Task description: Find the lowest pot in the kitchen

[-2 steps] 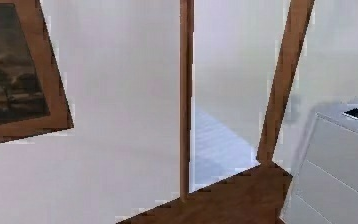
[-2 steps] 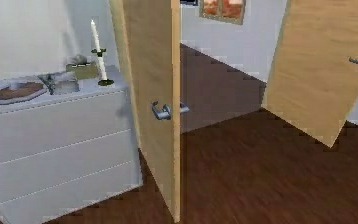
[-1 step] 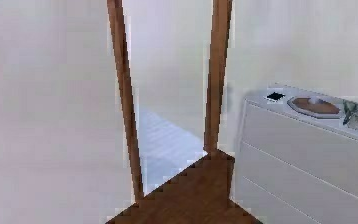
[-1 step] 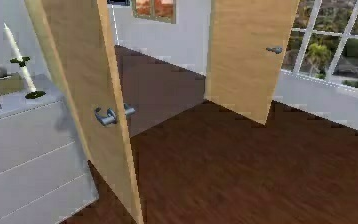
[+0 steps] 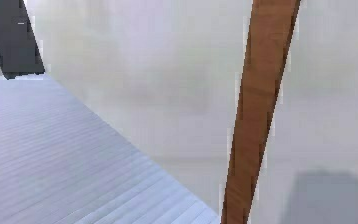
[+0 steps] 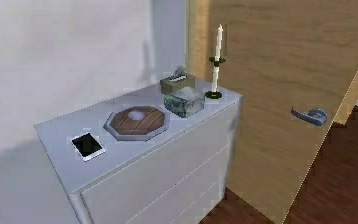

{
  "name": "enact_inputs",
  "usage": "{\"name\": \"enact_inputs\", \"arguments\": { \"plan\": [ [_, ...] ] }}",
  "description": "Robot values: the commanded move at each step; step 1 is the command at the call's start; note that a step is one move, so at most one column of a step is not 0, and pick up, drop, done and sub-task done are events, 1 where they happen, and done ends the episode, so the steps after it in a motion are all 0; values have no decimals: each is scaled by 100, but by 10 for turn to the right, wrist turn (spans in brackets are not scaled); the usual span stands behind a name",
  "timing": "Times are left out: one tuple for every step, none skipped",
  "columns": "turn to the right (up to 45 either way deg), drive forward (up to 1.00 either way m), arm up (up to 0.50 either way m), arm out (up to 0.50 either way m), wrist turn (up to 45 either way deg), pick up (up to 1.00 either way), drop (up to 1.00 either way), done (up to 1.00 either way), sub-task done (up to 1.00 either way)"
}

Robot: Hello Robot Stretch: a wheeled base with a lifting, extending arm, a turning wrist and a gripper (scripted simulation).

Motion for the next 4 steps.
{"name": "enact_inputs", "arguments": {
  "plan": [
    [60, 0, 0, 0, 0, 0, 0, 0, 0],
    [0, 45, 0, 0, 0, 0, 0, 0, 0],
    [-450, 0, 0, 0, 0, 0, 0, 0, 0],
    [-330, 0, 0, 0, 0, 0, 0, 0, 0]
  ]
}}
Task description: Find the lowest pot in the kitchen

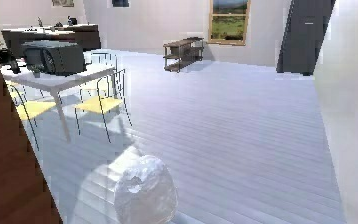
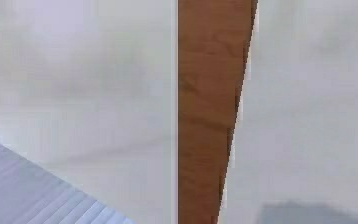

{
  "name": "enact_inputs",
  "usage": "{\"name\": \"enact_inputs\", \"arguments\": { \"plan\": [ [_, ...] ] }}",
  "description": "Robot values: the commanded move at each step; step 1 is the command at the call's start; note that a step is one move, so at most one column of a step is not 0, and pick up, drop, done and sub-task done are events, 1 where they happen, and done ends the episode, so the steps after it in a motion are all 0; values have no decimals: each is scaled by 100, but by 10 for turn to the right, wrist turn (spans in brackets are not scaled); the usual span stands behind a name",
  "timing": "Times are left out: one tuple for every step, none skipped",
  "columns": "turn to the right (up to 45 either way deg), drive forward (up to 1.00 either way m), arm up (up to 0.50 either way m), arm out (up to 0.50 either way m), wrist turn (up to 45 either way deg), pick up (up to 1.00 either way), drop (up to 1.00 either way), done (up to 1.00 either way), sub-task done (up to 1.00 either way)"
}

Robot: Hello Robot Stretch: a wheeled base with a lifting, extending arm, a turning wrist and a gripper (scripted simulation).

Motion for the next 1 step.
{"name": "enact_inputs", "arguments": {
  "plan": [
    [0, 55, 0, 0, 0, 0, 0, 0, 0]
  ]
}}
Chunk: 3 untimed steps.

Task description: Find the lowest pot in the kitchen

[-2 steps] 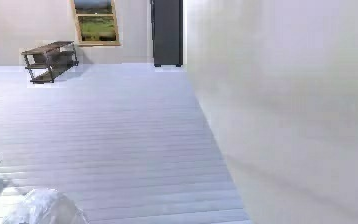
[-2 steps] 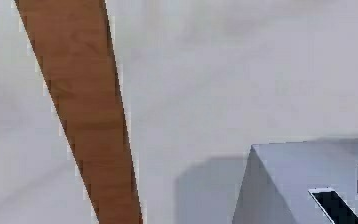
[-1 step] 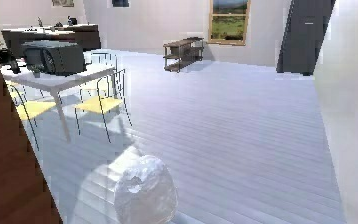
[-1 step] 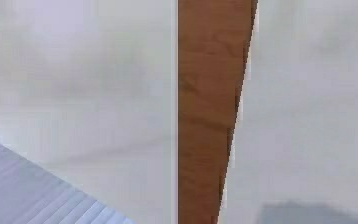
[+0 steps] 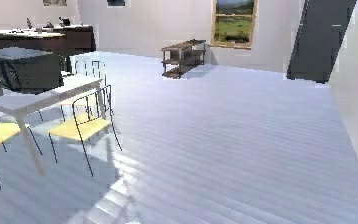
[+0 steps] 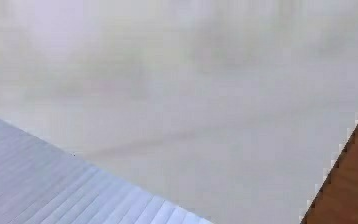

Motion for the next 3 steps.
{"name": "enact_inputs", "arguments": {
  "plan": [
    [450, 0, 0, 0, 0, 0, 0, 0, 0],
    [30, 0, 0, 0, 0, 0, 0, 0, 0],
    [0, 75, 0, 0, 0, 0, 0, 0, 0]
  ]
}}
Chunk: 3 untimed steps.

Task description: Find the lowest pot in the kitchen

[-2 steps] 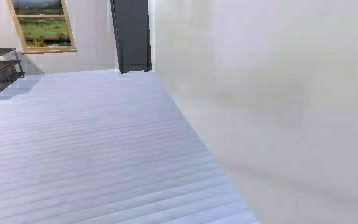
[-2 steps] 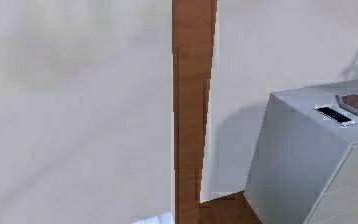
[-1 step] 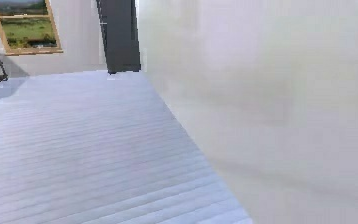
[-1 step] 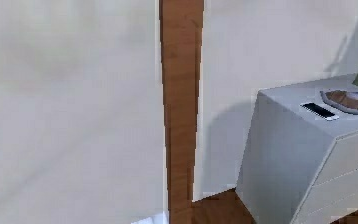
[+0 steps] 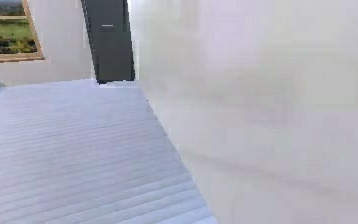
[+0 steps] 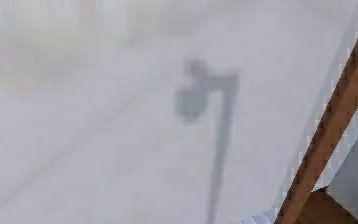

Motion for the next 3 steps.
{"name": "enact_inputs", "arguments": {
  "plan": [
    [-450, 0, 0, 0, 0, 0, 0, 0, 0],
    [-180, 0, 0, 0, 0, 0, 0, 0, 0],
    [0, 50, 0, 0, 0, 0, 0, 0, 0]
  ]
}}
